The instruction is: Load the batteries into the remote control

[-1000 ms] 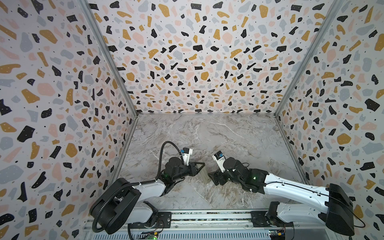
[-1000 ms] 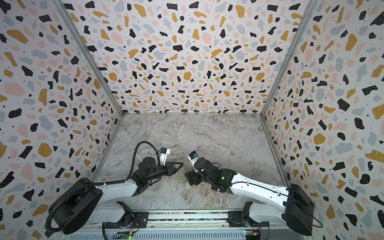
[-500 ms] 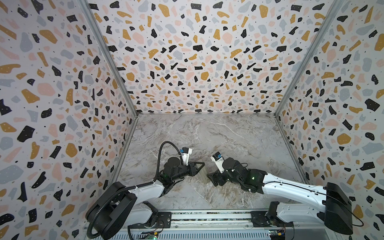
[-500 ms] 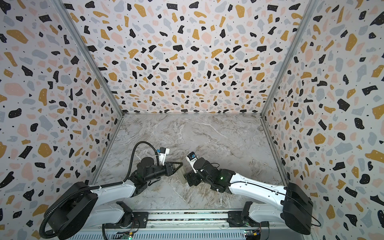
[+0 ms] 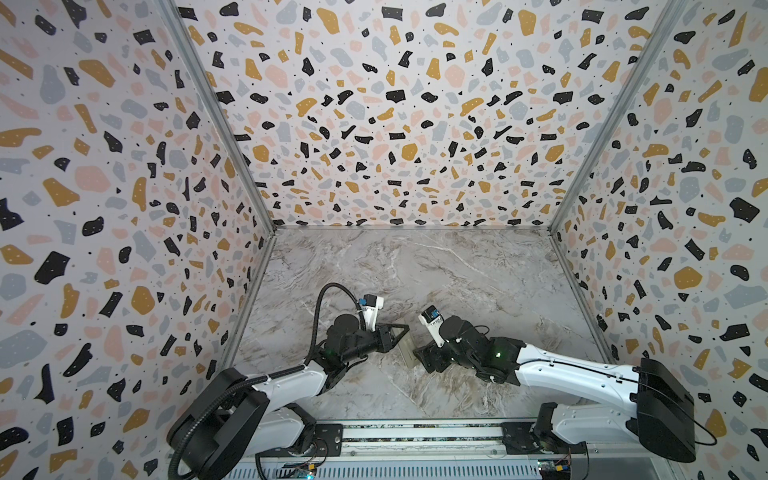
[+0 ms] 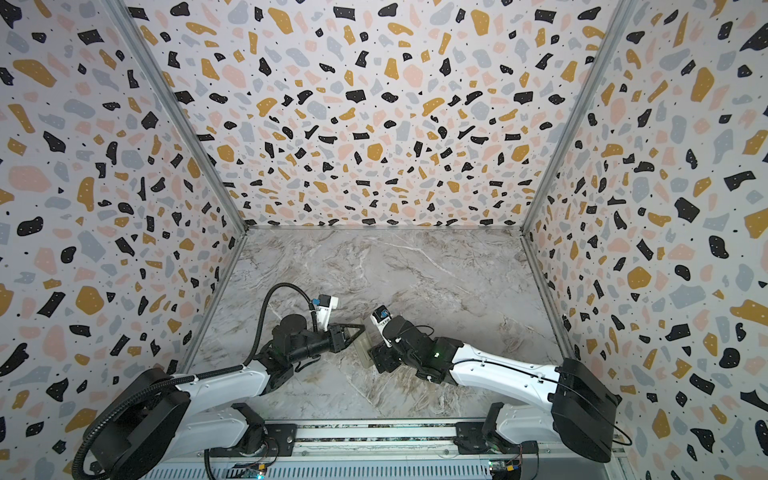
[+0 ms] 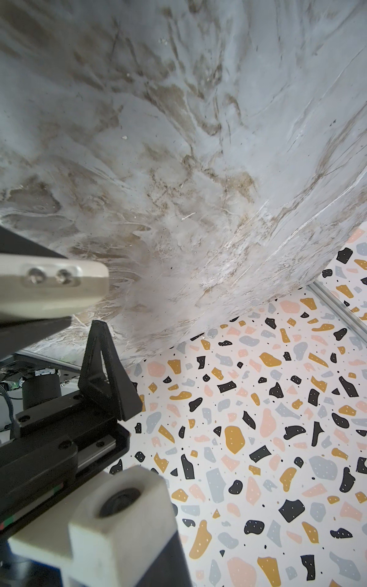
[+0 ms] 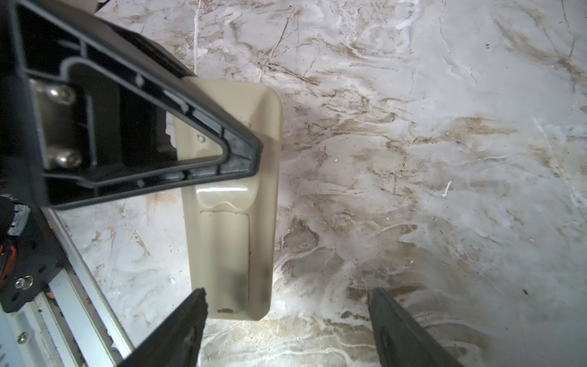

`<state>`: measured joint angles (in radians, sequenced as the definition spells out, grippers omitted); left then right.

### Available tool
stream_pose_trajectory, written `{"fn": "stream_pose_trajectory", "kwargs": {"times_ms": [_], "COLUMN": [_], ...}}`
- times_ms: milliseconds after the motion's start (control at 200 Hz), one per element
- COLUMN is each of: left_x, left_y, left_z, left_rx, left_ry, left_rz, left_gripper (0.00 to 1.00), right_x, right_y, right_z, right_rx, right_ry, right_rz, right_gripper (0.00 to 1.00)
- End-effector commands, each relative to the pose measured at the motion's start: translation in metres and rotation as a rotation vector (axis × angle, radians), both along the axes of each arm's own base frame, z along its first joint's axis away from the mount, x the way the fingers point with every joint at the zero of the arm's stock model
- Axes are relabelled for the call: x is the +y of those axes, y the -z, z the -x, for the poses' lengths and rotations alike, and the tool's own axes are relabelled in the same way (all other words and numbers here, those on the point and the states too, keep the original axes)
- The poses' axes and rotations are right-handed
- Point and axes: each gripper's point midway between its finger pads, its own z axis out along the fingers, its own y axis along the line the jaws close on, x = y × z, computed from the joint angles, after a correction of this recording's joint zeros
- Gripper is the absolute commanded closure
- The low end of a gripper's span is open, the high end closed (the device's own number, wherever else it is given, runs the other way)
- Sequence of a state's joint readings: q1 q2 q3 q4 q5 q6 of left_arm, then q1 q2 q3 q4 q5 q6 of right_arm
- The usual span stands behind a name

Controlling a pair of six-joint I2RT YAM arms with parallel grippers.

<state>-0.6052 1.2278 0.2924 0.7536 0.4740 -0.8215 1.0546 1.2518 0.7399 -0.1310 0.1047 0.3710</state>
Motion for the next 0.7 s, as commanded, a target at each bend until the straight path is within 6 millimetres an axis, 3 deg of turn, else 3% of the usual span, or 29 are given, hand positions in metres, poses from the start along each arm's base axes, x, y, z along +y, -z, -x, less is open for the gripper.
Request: {"fn": "stream_pose_trajectory", "kwargs": {"times_ms": [0, 696], "left_x": [-0.006, -0.005], "left_y": [-0.026, -0.032], "left_z": [-0.002, 0.001], "left_rx": [-0.084, -0.09], "left_ry": [0.026, 0.03], "left_rz": [0.043, 0.064], "left_gripper": [1.0, 1.0], "right_x": [-0.001, -0.001], "right_y": [-0.001, 0.016], "right_z": [-0.004, -0.007], "right_rx": [-0.01, 0.001], "right_ry": [0.017, 0.029], "right_rz": [-0.002, 0.04], "right_gripper": [0.18, 0.24]}}
